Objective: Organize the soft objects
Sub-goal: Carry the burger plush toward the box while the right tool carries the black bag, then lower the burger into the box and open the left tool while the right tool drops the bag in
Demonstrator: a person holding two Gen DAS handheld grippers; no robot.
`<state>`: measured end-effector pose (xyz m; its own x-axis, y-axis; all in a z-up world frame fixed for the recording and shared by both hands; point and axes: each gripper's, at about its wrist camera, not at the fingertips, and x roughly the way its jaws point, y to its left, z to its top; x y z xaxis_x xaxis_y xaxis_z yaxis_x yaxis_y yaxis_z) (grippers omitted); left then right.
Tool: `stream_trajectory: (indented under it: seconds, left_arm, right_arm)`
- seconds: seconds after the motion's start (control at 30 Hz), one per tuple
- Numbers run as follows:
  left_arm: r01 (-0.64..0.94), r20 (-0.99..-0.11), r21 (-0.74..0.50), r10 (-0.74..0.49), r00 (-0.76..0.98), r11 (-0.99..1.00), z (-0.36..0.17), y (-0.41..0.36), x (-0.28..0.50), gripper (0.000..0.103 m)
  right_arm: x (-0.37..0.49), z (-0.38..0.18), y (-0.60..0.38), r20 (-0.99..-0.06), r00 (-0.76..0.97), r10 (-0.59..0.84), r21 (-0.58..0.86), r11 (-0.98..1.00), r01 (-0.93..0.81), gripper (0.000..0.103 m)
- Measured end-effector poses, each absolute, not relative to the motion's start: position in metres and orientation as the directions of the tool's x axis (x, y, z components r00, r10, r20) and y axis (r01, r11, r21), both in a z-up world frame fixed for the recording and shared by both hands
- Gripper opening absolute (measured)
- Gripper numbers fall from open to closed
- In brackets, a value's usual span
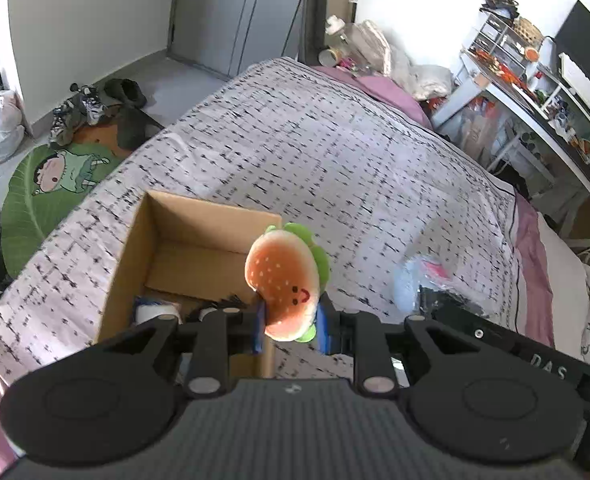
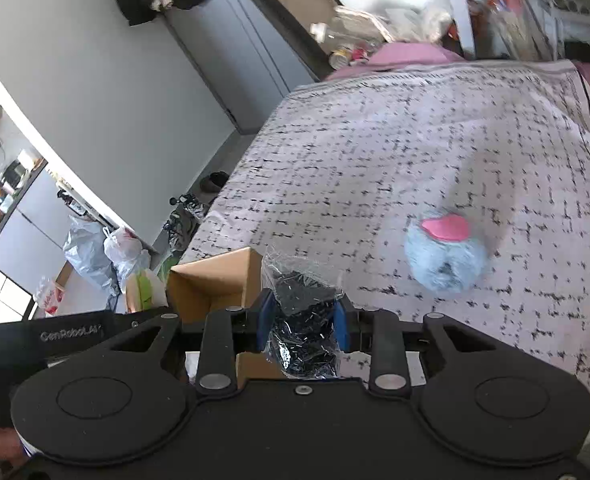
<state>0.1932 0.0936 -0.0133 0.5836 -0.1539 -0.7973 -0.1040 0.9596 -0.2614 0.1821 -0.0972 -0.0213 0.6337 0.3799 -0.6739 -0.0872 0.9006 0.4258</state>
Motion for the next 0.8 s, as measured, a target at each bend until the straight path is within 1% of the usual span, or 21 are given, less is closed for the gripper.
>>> stream_trajectory:
  seconds: [0.3, 0.8]
  left_arm:
    - [-0.135, -0.793, -0.285, -0.154, 0.590, 0.949, -0.022, 0.130, 0.207, 0.024]
    - [-0.184, -0.830, -0.308, -0.169, 0.531, 0.934, -0.062, 0.175, 0.238, 0.024]
  right_arm:
    - [0.194, -0.016, -0.063, -0.671, 0.636, 0.380, 0.404, 0.907, -0.116, 0.031]
    - [0.224, -0.029, -0.009, -0.707, 0.587, 0.394, 0.380, 0.912, -0.154, 0.031]
